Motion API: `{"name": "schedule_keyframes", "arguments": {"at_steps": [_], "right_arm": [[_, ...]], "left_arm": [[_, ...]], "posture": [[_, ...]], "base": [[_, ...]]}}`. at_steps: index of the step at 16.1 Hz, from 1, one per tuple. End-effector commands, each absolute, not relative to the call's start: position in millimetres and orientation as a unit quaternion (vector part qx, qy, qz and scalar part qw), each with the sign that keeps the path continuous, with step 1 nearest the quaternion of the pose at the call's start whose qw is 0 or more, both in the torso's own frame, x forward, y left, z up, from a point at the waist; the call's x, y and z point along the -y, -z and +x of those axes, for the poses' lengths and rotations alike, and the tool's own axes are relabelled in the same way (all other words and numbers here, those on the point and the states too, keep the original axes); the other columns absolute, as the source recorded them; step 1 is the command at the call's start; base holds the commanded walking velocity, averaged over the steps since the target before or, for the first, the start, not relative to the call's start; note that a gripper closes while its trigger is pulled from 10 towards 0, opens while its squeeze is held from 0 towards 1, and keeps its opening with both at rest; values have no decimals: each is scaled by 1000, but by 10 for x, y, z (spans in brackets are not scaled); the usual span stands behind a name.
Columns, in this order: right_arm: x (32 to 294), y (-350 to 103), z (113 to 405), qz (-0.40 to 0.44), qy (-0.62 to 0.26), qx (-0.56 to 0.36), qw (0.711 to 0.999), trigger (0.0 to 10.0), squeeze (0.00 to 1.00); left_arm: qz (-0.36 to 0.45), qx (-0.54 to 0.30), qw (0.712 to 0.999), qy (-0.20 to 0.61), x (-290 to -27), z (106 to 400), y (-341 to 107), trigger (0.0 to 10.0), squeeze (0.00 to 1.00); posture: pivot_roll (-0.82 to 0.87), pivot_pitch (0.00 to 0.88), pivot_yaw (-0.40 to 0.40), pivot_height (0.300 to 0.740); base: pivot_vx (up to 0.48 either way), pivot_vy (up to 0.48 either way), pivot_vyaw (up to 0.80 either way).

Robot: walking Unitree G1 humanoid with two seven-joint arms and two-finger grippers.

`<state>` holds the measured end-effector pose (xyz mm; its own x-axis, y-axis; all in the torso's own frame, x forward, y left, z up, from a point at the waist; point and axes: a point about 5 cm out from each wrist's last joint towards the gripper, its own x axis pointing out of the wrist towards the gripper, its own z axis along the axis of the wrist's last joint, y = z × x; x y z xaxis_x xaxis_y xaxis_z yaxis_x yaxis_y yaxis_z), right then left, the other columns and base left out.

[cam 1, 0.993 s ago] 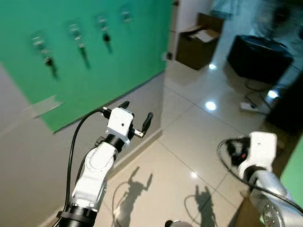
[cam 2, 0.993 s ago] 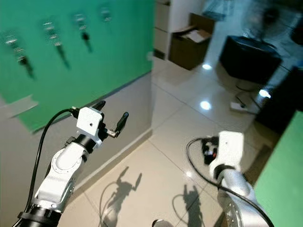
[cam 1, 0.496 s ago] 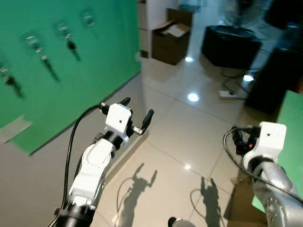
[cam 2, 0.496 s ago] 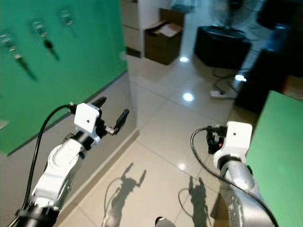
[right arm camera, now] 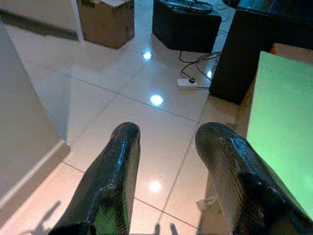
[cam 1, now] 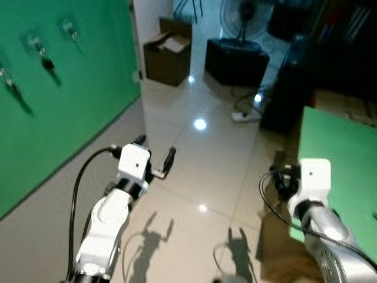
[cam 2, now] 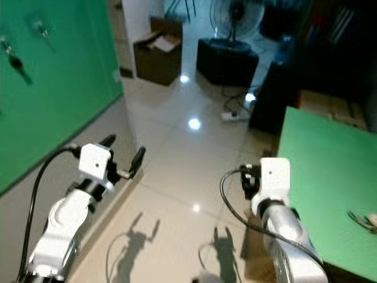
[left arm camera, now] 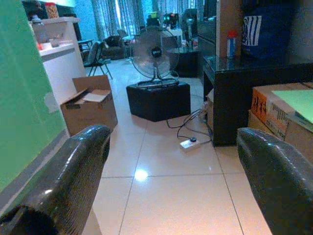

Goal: Hang keys on a hook

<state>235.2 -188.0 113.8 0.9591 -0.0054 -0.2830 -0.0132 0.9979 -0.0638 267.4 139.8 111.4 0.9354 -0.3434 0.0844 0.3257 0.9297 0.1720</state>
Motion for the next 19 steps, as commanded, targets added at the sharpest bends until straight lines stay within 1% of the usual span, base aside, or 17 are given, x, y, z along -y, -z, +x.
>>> {"name": "schedule_keyframes", "arguments": {"at_steps": [1, 4, 6, 8, 10, 11, 12, 13, 14, 19], "right_arm": [[1980, -1131, 2357, -46, 7, -146, 988, 10000, 0], [1924, -1072, 2365, -42, -17, -163, 986, 10000, 0], [1875, -1042, 2351, -39, -21, -163, 986, 10000, 0], [1886, -980, 2325, -24, 1, -160, 987, 10000, 0], [1882, -956, 2301, -22, 12, -150, 988, 10000, 0], [1893, -933, 2292, 13, 34, -153, 988, 10000, 0], [1906, -961, 2298, 8, 40, -135, 990, 10000, 0], [1922, -974, 2292, -40, 31, -116, 992, 10000, 0], [1941, -960, 2284, -50, 34, -117, 991, 10000, 0], [1909, -1020, 2272, -55, 22, -87, 994, 10000, 0]], "left_arm": [[87, 65, 979, 172, -1325, 2701, -1142, 10000, 0], [93, 66, 981, 157, -1334, 2587, -1142, 10000, 0], [92, 61, 981, 157, -1347, 2514, -1129, 10000, 0], [107, 60, 978, 170, -1331, 2500, -1140, 10000, 0], [103, 59, 977, 175, -1308, 2555, -1174, 10000, 0], [96, 58, 977, 182, -1292, 2588, -1171, 10000, 0], [90, 54, 978, 180, -1291, 2614, -1150, 10000, 0], [86, 47, 979, 180, -1287, 2625, -1117, 10000, 0], [85, 48, 978, 184, -1274, 2630, -1124, 10000, 0], [75, 56, 978, 189, -1242, 2684, -1157, 10000, 0]], "posture": [[-102, 0, -58, 740], [-54, 0, -108, 740], [-36, 0, -100, 740], [-26, 0, -72, 740], [-33, 0, -45, 740], [-44, 0, -24, 740], [-54, 0, -7, 740], [-59, 0, 2, 740], [-67, 0, 17, 740], [-96, 0, 34, 740]], "base": [[0, 0, -800], [0, 0, -800], [0, 0, -800], [0, 0, -800], [0, -405, -800], [0, -469, 0], [0, -469, 0], [0, -472, 0], [0, -469, 0], [0, -470, 0]]}}
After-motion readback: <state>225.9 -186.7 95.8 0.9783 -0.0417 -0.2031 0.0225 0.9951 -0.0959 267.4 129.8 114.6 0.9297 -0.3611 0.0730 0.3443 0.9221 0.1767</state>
